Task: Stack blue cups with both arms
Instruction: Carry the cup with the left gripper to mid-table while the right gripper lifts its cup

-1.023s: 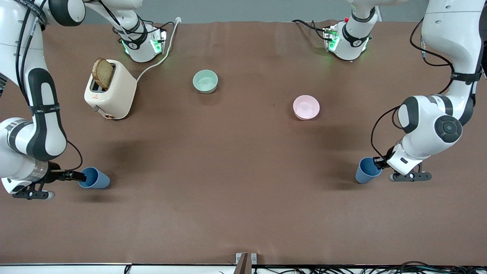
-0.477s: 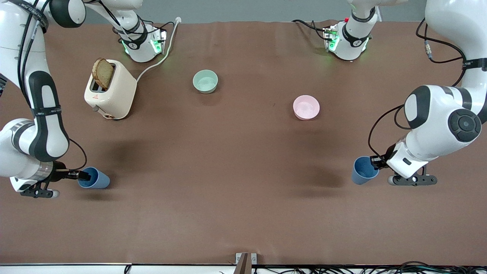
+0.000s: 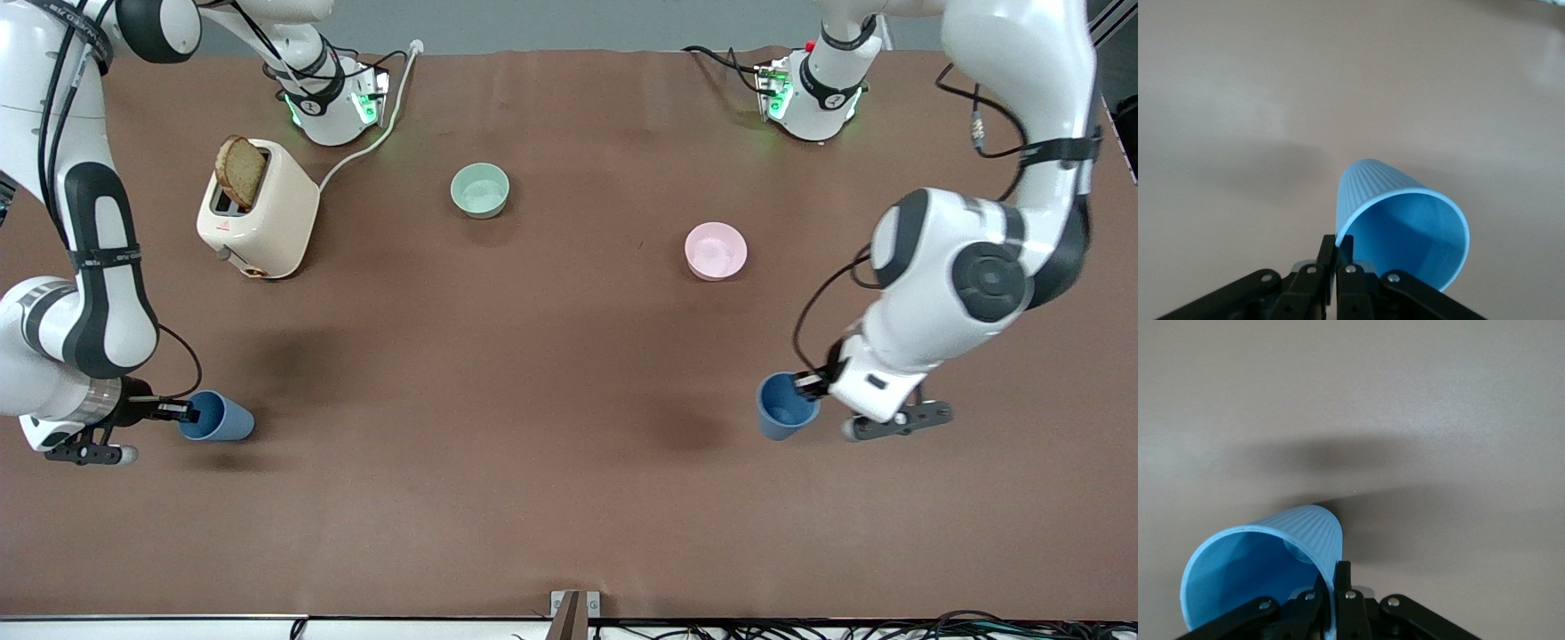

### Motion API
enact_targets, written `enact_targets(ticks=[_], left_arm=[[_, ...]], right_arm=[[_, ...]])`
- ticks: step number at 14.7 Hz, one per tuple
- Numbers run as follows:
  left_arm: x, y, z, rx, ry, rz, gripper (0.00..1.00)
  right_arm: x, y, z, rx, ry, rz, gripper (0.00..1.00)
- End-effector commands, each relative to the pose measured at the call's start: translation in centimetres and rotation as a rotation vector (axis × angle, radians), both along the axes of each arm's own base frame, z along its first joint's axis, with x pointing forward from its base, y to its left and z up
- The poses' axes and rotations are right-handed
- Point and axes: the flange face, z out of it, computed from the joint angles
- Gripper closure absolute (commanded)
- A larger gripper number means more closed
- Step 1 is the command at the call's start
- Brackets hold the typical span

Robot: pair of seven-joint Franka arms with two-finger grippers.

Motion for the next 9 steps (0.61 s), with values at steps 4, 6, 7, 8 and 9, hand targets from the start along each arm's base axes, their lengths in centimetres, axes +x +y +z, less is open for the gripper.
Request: enact_targets(ticks=[4,6,7,8,9], left_arm=[[0.7,-9.3,-1.4,-0.051,-0.014,0.061,1.0],[-0.9,-12.7,-2.3,-0.054,0.004,0.088,1.0],[-1.5,-13.8,-2.7,-0.055,0.011,0.099,1.0],[-2.5,-15.7,-3.1,-0.057,0.017,0.102,1.0],[-3.1,-17.0,-3.4,-0.06,0.02,0.116,1.0]], right_arm=[[-2.6,1.6,17.3,0.002,-0.047,0.022,0.98],[-4.8,2.3,22.8,-0.008,-0.055,0.023,0.98],[-5.9,3.0,25.4,-0.022,-0.054,0.032,0.98],[-7.2,3.1,27.6,-0.05,-0.054,0.032,0.98],[-8.4,3.5,29.7,-0.067,-0.055,0.042,0.98]])
